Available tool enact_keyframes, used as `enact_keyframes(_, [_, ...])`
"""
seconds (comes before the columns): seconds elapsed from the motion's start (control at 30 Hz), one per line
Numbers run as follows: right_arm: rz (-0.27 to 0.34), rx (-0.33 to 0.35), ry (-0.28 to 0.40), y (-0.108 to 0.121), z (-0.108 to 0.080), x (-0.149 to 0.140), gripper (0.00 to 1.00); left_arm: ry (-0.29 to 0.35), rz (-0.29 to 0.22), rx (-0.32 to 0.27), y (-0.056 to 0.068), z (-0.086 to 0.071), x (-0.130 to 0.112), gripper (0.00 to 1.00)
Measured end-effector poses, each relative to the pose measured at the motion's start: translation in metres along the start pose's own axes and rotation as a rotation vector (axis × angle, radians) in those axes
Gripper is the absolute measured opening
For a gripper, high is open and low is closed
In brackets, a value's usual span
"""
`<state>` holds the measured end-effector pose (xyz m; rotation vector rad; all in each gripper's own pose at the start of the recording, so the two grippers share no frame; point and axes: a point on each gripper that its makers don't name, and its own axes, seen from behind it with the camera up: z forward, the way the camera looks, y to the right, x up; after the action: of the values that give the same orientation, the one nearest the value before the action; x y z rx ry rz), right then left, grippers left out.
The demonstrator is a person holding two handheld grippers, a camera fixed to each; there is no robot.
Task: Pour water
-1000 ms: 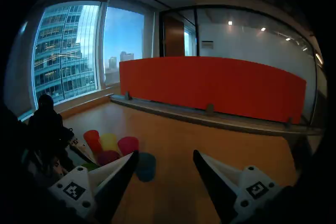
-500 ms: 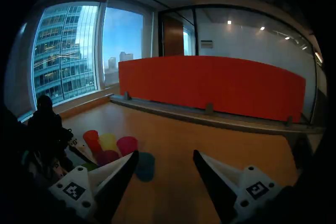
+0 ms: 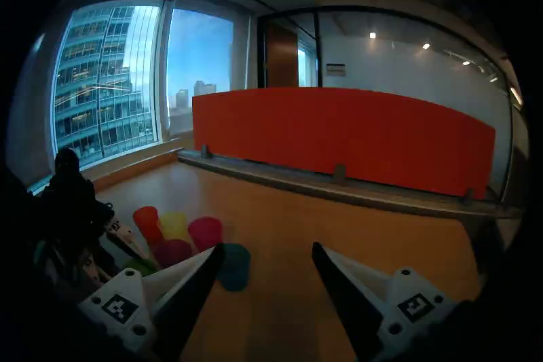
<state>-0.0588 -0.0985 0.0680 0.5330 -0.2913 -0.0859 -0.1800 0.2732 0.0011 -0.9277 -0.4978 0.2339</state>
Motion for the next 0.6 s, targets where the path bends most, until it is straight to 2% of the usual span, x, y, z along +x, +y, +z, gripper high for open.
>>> enact_keyframes(0.3, [-0.008, 0.006, -0.007, -0.002, 0.006, -0.002, 1.00, 0.036, -0.039, 0.013, -0.008, -0.013, 0.009, 0.86])
enact_keyframes(0.6, [-0.025, 0.017, -0.016, -0.007, 0.014, -0.006, 1.00, 0.073, -0.070, 0.045, -0.024, -0.028, 0.020, 0.86])
